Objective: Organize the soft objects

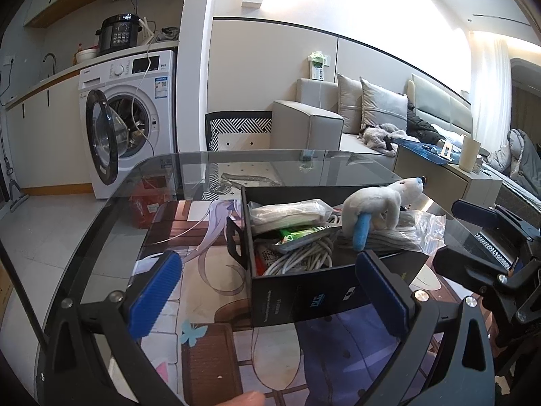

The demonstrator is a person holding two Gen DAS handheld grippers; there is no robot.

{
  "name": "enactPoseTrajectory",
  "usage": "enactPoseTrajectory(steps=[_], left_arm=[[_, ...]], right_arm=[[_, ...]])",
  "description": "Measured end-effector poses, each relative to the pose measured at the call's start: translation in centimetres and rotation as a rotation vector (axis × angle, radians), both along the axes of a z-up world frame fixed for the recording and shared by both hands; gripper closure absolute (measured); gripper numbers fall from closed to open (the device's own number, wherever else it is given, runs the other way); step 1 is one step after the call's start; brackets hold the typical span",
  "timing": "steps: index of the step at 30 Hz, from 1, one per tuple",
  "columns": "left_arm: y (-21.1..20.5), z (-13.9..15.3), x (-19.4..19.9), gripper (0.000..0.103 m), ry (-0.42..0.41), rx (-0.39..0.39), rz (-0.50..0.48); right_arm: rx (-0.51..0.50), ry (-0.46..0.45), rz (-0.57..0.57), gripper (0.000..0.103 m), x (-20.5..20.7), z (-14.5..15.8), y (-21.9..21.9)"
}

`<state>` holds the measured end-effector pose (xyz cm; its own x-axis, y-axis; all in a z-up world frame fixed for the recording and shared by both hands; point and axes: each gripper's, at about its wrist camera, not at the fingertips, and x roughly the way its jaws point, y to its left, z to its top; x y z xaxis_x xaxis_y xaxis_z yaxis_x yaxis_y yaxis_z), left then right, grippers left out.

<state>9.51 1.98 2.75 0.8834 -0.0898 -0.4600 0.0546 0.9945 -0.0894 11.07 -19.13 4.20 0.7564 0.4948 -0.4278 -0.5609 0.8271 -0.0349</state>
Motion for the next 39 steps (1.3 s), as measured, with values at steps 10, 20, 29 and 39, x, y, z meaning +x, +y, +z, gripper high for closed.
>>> enactPoseTrajectory(steps=[10, 20, 29, 39], left_arm=[[-0.2, 0.2, -0.4, 0.000, -0.018, -0.003, 0.012], [-0.4, 0.4, -0.8, 0.000, -0.037, 0.014, 0.028], [-0.6, 0.4, -1.1, 0.000, -0.051, 0.019, 0.032], [-0.7, 0.5, -1.2, 0.000, -0.051, 0.014, 0.037]], right_arm=[[-0.004, -0.008, -0.007, 0.001, -0.2, -0.8, -0.2], [0.019, -0.020, -0.034, 0.001, -0.4, -0.8, -0.7], [0.027, -0.021, -0.036, 0.001, -0.3, -0.8, -0.9], [0.018, -0.050, -0.033, 0.001, -0.8, -0.8, -0.6]])
